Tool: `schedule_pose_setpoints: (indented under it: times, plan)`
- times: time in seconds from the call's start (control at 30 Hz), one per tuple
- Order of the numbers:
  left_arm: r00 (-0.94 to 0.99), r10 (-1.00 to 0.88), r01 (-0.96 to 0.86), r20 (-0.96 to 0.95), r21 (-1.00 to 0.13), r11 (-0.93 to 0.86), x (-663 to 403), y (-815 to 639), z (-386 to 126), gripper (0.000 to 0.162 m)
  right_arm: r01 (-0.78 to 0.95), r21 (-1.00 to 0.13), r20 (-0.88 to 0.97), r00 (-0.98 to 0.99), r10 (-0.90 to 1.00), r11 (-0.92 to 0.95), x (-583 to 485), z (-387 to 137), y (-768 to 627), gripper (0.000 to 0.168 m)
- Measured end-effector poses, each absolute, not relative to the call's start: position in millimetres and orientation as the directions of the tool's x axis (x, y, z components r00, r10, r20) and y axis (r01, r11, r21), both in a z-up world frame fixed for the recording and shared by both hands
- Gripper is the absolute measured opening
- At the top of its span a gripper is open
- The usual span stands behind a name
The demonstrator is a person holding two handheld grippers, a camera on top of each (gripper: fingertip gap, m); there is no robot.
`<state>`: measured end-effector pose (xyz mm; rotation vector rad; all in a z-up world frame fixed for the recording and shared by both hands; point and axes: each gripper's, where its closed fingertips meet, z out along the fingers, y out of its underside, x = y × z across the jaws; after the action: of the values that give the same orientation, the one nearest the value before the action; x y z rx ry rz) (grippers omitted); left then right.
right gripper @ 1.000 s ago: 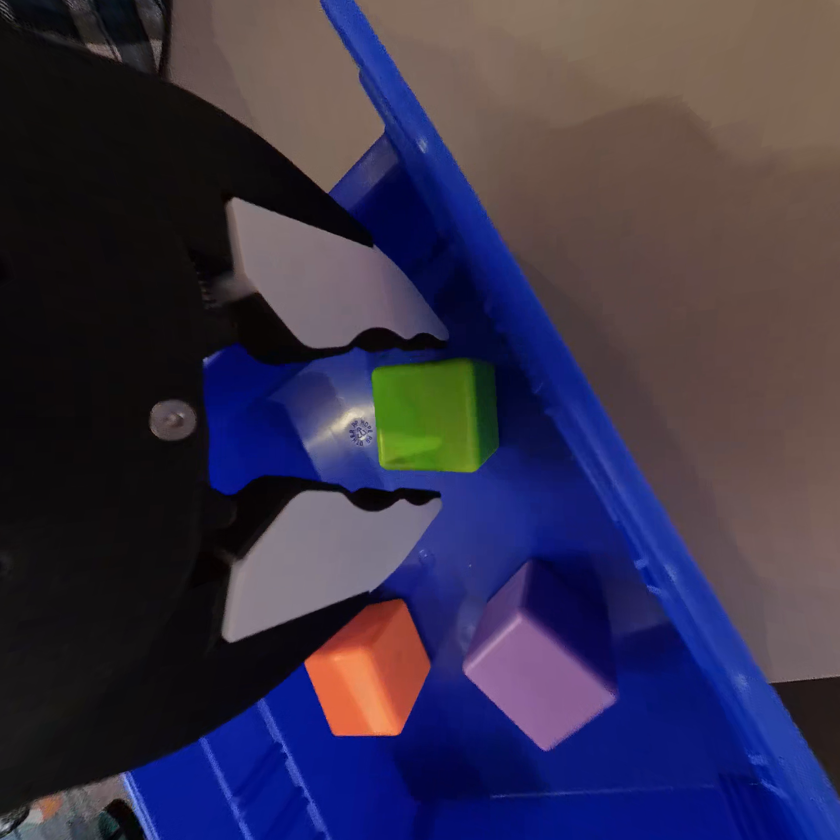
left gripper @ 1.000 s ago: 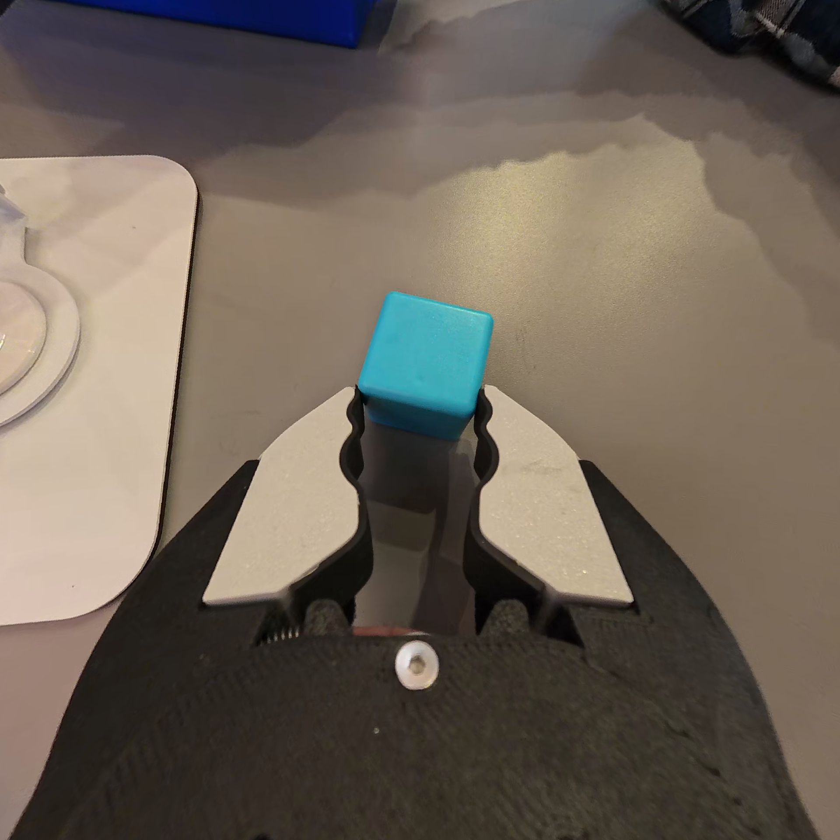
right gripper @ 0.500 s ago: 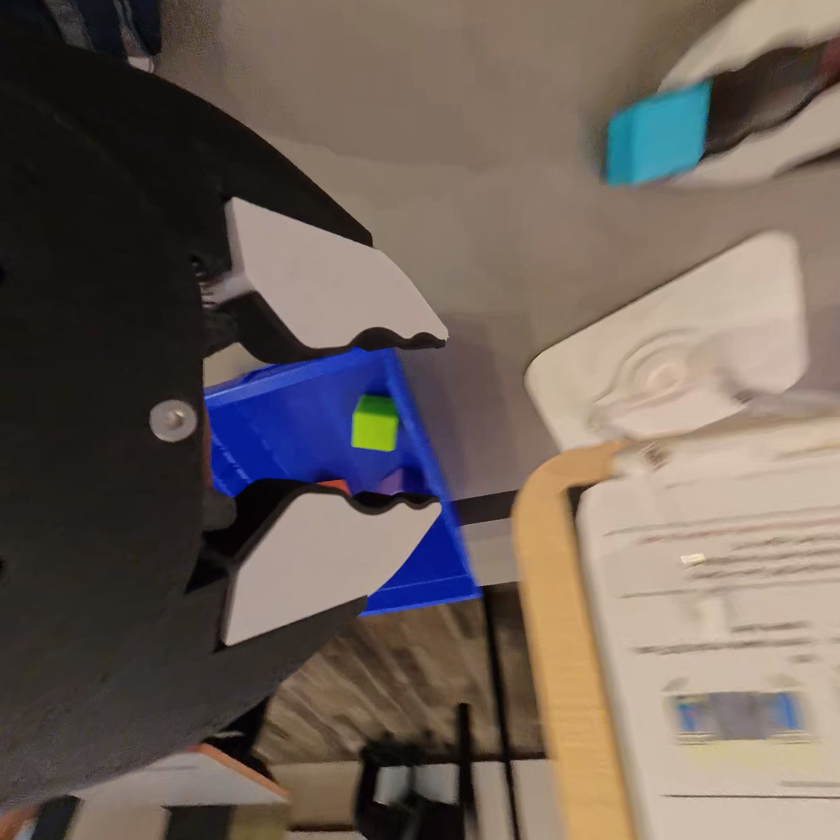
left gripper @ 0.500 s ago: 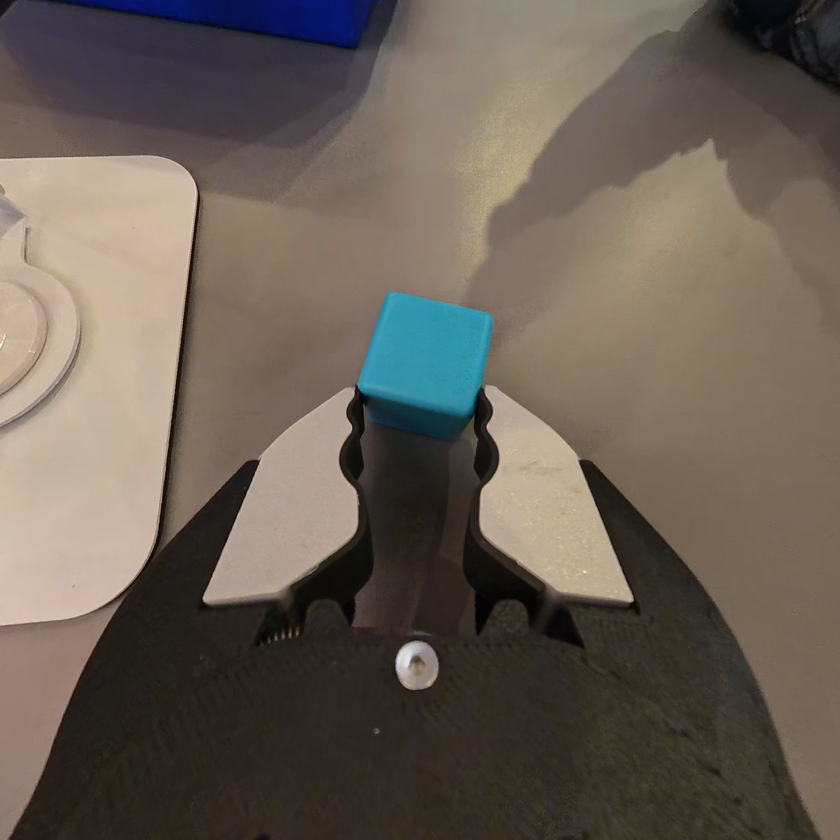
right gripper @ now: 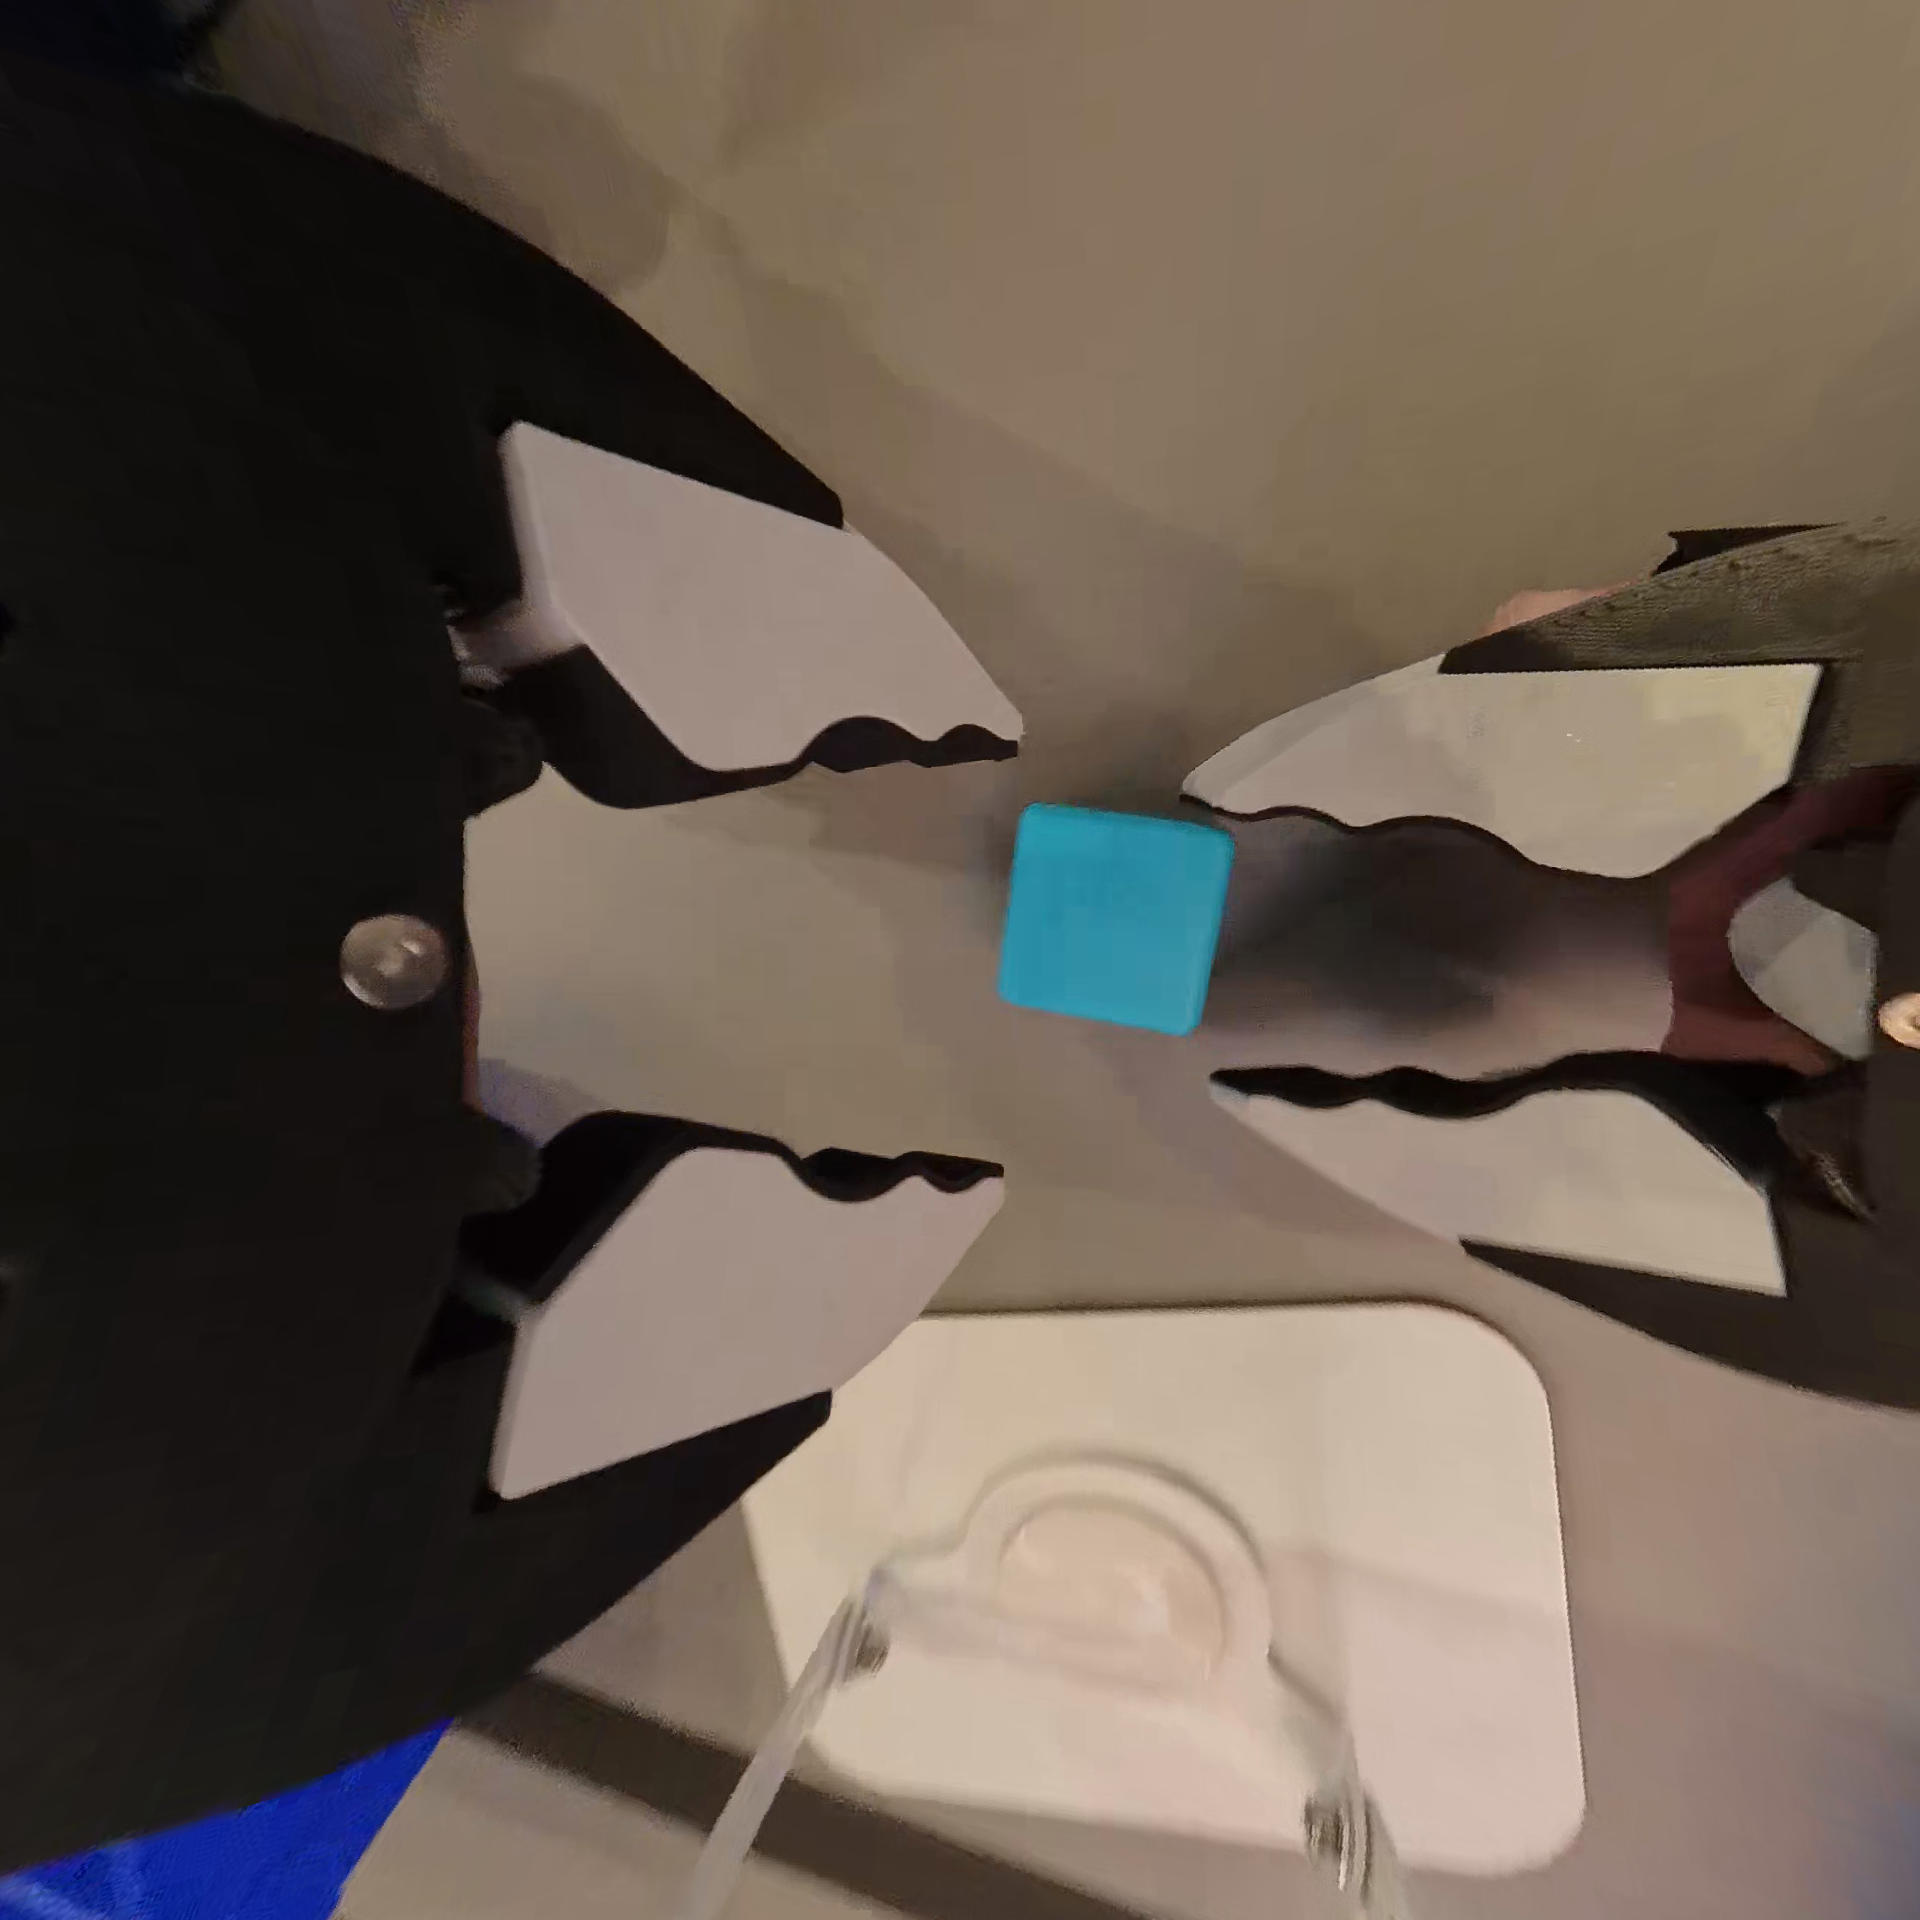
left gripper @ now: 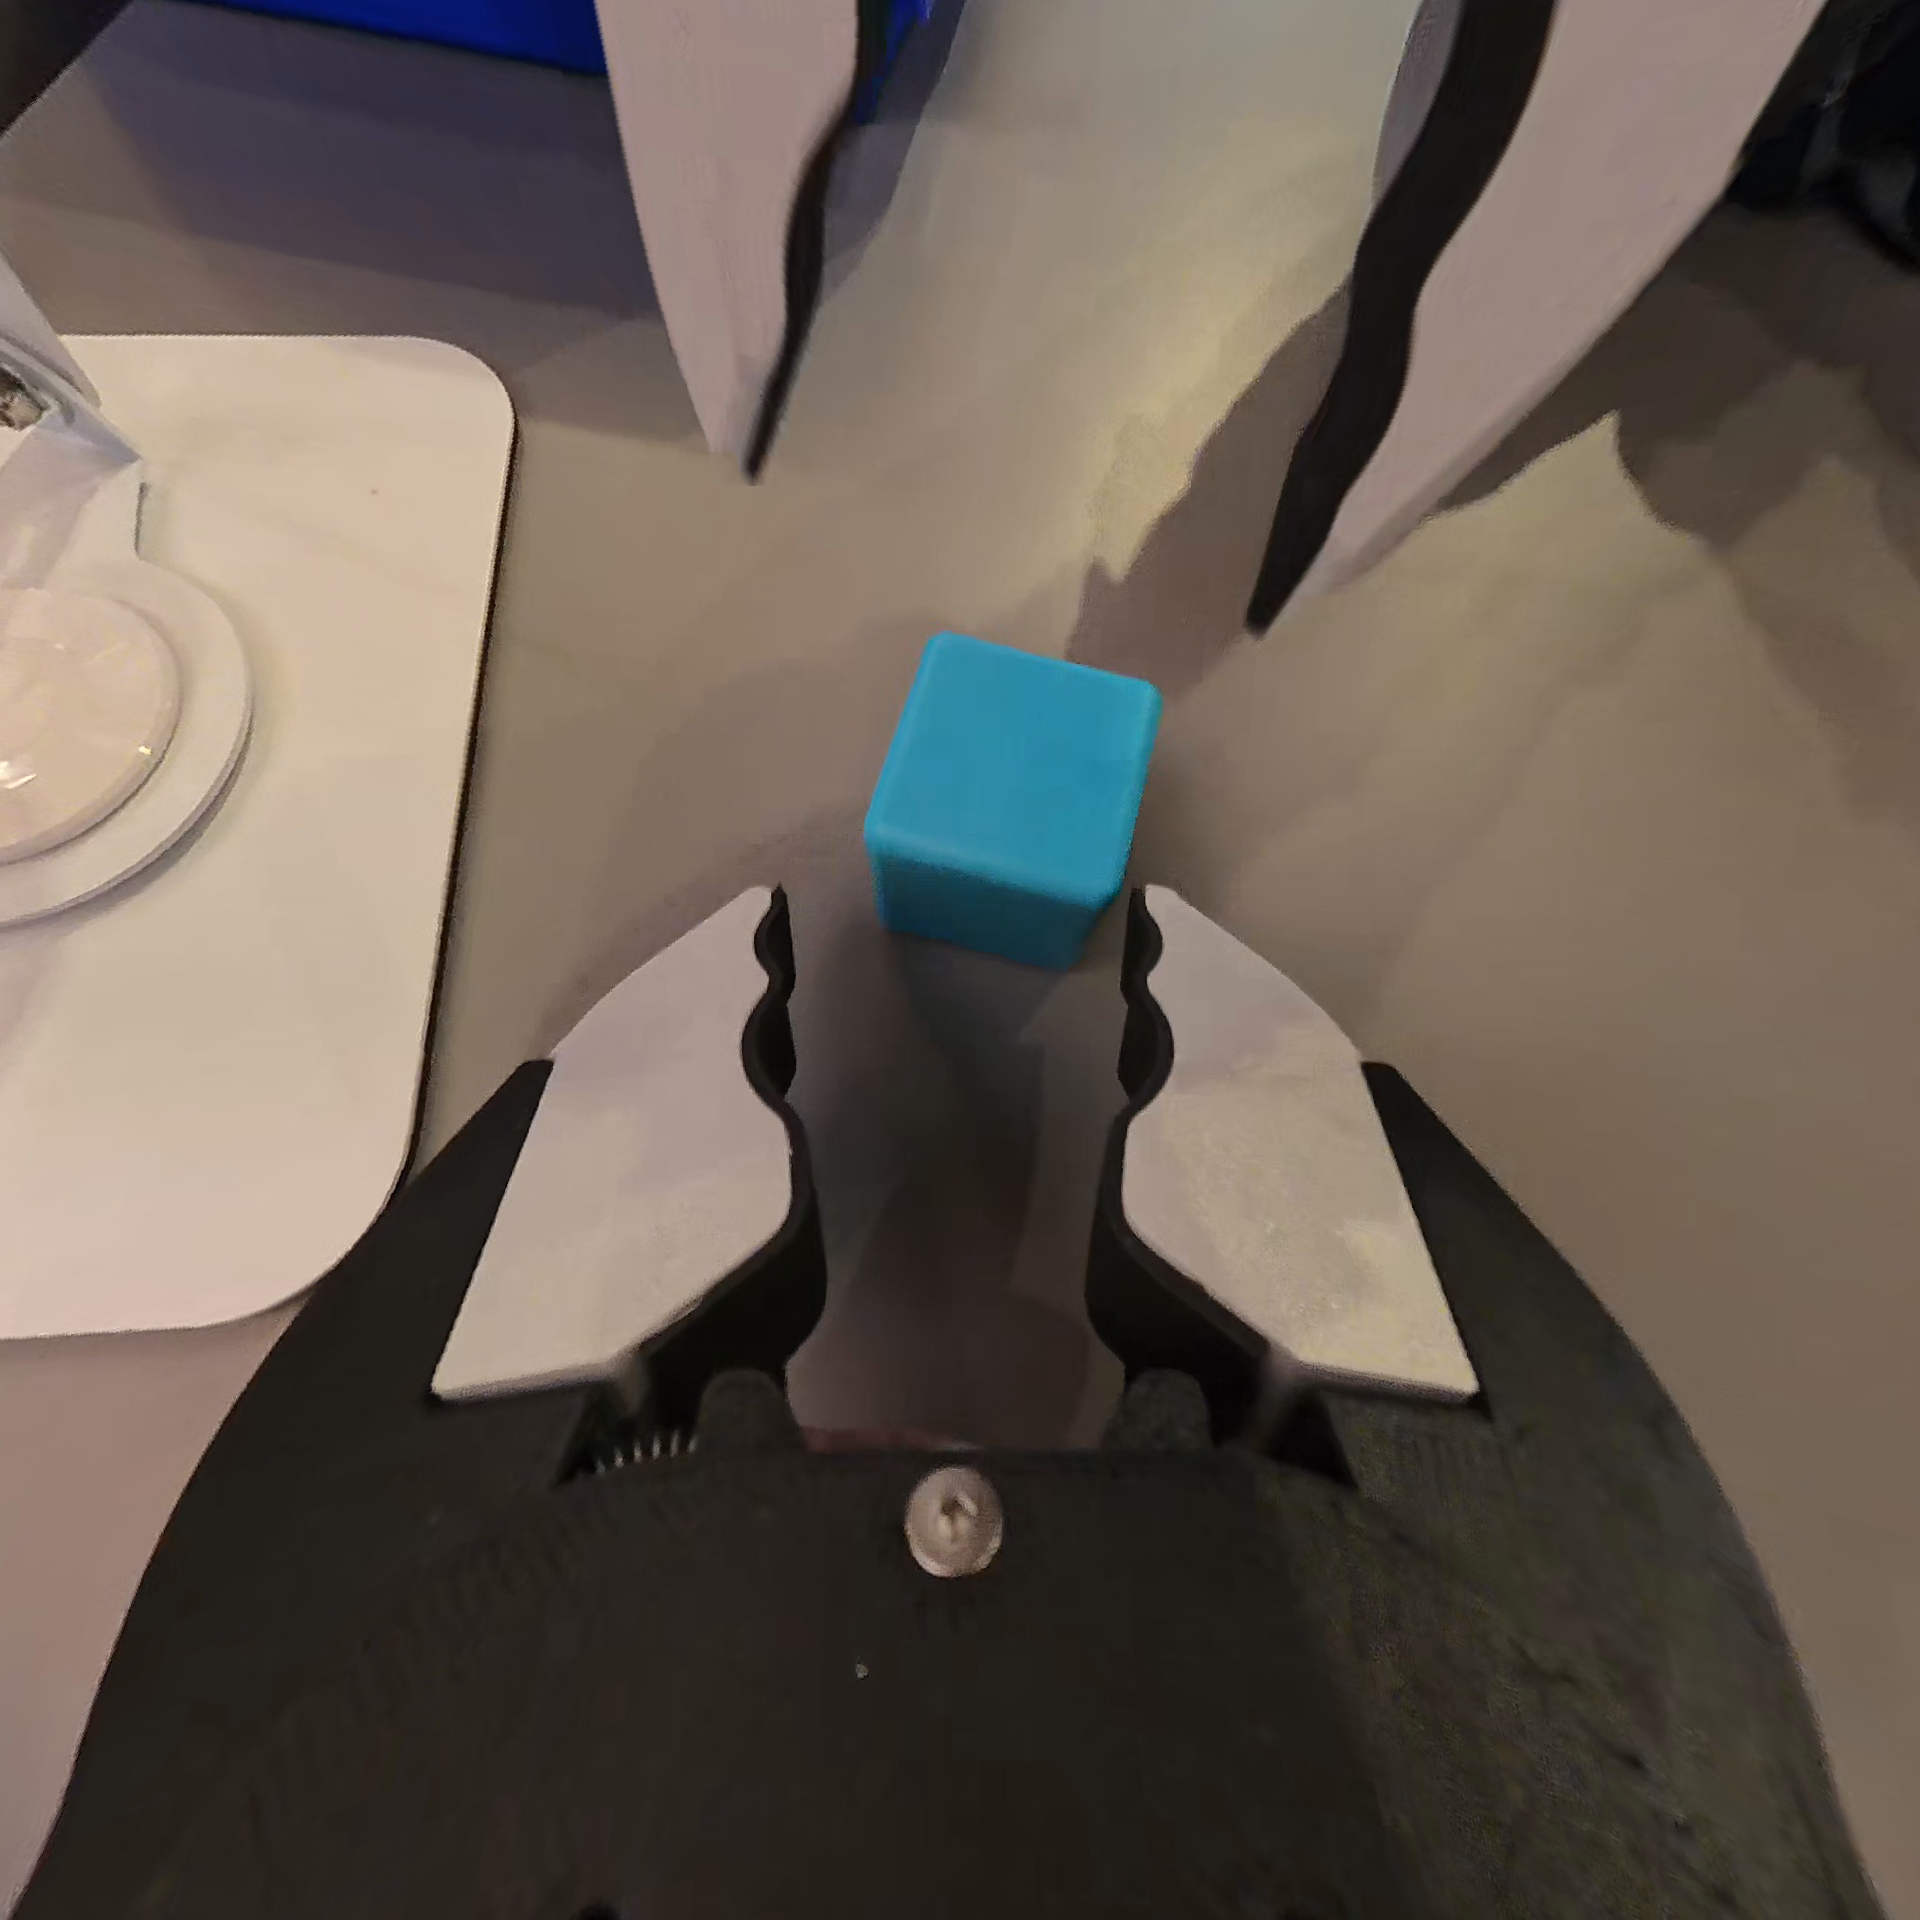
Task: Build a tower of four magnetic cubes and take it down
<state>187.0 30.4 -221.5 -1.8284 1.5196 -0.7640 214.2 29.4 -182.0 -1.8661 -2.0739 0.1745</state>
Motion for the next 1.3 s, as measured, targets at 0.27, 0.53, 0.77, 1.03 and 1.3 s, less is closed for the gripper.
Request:
schedule_pose_setpoints:
  times: [0.27, 0.53, 0.77, 1.03, 1.3]
  plan:
    - [0.201, -0.979, -0.643, 0.03, -0.75, -0.155, 168, 41, -227, 0.052, 0.957, -0.27, 0.079, -0.082, 0.993, 0.101, 196, -224, 20, 0.065]
    - [0.215, -0.976, -0.649, 0.032, -0.742, -0.167, 163, 45, -229, 0.047, 0.939, -0.332, 0.069, -0.068, 0.995, 0.087, 193, -212, 25, 0.05]
    - [0.227, -0.973, -0.65, 0.036, -0.739, -0.179, 163, 47, -230, 0.042, 0.872, -0.489, 0.213, 0.146, 0.966, -0.024, 260, -117, 67, 0.05]
    - [0.223, -0.974, -0.673, 0.027, -0.719, -0.174, 163, 46, -234, 0.042, 0.838, -0.422, 0.371, 0.509, 0.777, -0.347, 435, -92, 123, 0.05]
    - [0.232, -0.972, -0.686, 0.029, -0.704, -0.185, 164, 48, -237, 0.043, 0.739, -0.291, 0.257, 0.673, 0.694, -0.608, 532, -153, 149, 0.05]
